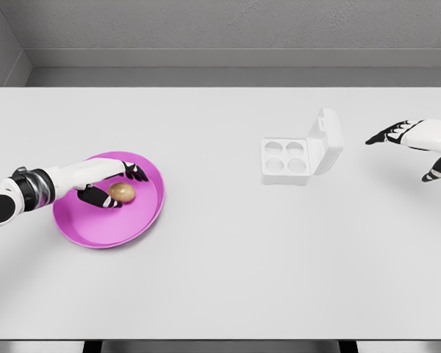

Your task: Pack egg into the box and close the box lid

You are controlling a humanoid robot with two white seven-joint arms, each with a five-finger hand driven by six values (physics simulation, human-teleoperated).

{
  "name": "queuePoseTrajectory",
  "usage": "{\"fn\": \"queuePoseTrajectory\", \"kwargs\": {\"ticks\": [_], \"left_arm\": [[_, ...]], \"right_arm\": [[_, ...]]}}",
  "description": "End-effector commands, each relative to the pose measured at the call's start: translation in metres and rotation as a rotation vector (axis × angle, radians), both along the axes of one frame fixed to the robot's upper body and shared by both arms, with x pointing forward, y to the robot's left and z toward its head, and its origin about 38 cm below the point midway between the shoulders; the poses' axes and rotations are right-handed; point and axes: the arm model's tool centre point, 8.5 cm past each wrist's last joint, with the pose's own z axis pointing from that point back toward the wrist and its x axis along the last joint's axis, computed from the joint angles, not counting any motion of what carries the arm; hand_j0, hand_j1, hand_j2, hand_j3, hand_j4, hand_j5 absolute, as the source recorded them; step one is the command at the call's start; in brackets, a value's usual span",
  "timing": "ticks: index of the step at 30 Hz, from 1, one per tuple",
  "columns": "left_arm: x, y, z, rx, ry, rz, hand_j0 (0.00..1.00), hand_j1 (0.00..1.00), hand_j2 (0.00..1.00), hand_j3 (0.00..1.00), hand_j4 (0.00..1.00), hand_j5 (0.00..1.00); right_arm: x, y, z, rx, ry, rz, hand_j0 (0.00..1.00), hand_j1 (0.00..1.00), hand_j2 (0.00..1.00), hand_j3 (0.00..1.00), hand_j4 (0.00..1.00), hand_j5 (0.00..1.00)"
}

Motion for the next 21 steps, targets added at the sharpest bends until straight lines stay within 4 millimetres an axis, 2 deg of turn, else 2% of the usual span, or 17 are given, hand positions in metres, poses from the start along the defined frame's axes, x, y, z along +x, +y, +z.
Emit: {"fn": "queuePoseTrajectory", "kwargs": {"ticks": [1, 4, 7, 21], "left_arm": [[0.0, 0.0004, 0.0001, -0.002, 0.001, 0.001, 0.69, 0.69, 0.69, 0.69, 0.69, 0.69], [-0.0007, 0.0006, -0.0011, -0.001, 0.004, 0.001, 0.66, 0.66, 0.66, 0.66, 0.66, 0.66], [-0.0013, 0.0007, -0.0013, -0.003, 0.006, 0.0, 0.56, 0.56, 0.56, 0.56, 0.56, 0.56], [-0.0024, -0.0005, -0.004, 0.002, 0.017, -0.006, 0.43, 0.43, 0.43, 0.43, 0.43, 0.43]], "right_arm": [[0.0, -0.0001, 0.0008, 0.006, -0.001, -0.003, 1.0, 1.0, 1.0, 1.0, 1.0, 1.0], [0.0, 0.0003, 0.0009, 0.004, -0.001, -0.001, 1.0, 1.0, 1.0, 1.0, 1.0, 1.0], [-0.0002, 0.0002, 0.0014, 0.003, -0.002, -0.001, 1.0, 1.0, 1.0, 1.0, 1.0, 1.0], [0.0002, 0.0013, 0.0019, 0.004, -0.004, 0.002, 1.0, 1.0, 1.0, 1.0, 1.0, 1.0]]}}
